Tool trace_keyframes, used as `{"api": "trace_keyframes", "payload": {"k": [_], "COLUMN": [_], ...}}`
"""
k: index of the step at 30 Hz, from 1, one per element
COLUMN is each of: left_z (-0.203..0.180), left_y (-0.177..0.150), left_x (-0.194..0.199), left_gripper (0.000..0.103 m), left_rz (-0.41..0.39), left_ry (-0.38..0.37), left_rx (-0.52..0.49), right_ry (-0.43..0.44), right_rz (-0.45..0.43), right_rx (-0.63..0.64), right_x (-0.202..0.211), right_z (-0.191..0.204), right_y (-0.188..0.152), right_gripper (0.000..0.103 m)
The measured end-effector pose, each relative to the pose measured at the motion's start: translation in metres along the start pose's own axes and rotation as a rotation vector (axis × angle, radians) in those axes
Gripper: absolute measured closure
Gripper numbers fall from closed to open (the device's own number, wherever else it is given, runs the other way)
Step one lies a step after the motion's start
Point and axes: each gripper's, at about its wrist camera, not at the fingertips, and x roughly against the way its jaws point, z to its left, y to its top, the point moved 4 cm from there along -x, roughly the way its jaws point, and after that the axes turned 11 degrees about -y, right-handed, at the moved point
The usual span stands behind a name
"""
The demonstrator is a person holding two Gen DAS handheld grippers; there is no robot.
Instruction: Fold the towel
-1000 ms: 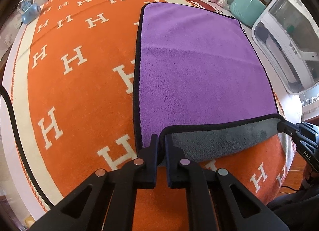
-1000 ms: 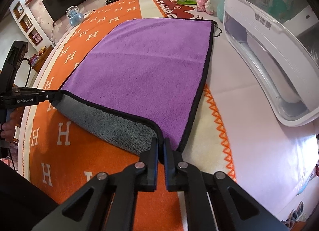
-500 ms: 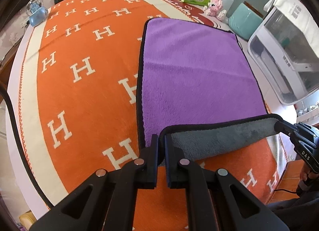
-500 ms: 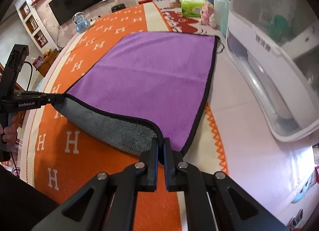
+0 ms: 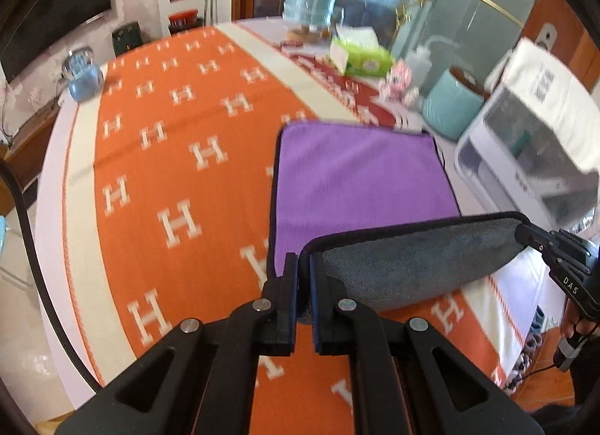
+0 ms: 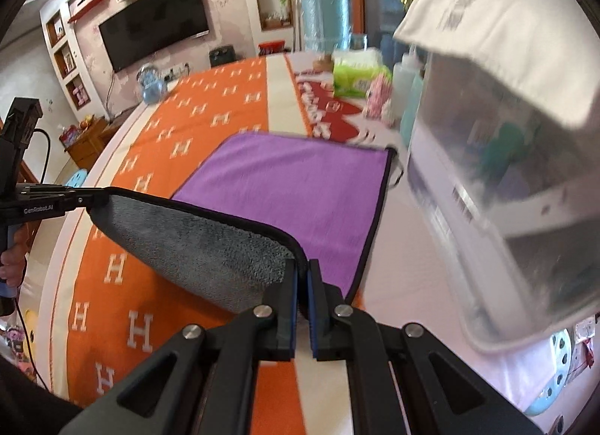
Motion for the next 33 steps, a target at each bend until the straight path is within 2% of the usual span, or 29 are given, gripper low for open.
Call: {"api": "trace_keyframes", "payload": {"k": [8,15,22,29,33], "left_z": [-0.005,-0.001,0.011,0.021,0.025], "left_y": [0.059,0.107,0.124,0.124,0.126], "left_x": [-0.006,-0.032,-0.076,-0.115,-0.132], "left_gripper": [0.099,0.099,0.099,0.099,0.099], "left_rz": [-0.117,-0.215,-0.227,-0.215,-0.205], "left_ry": [0.002,0.008,0.028,0.056,0.046], "left_rx": [-0.054,-0.049,-0.025,0.009,0.039], "right_ry": [-0.039,-0.124,-0.217,-0.334,-0.385], "right_rz": [-0.135,-0.229,-0.264,-0.296,-0.318], "right_rx": [-0.045,-0.032,-0.010,0.044,0.071], "right_x": [-0.010,-0.030,-0.062,-0.088,-0.099], "right_z": [-0.020,-0.024,-0.022,-0.017,-0.013], "right_y": [0.048,0.076,0.087,0.088,0.088], "right_gripper": [0.099,0.099,0.099,0.099,0.099]}}
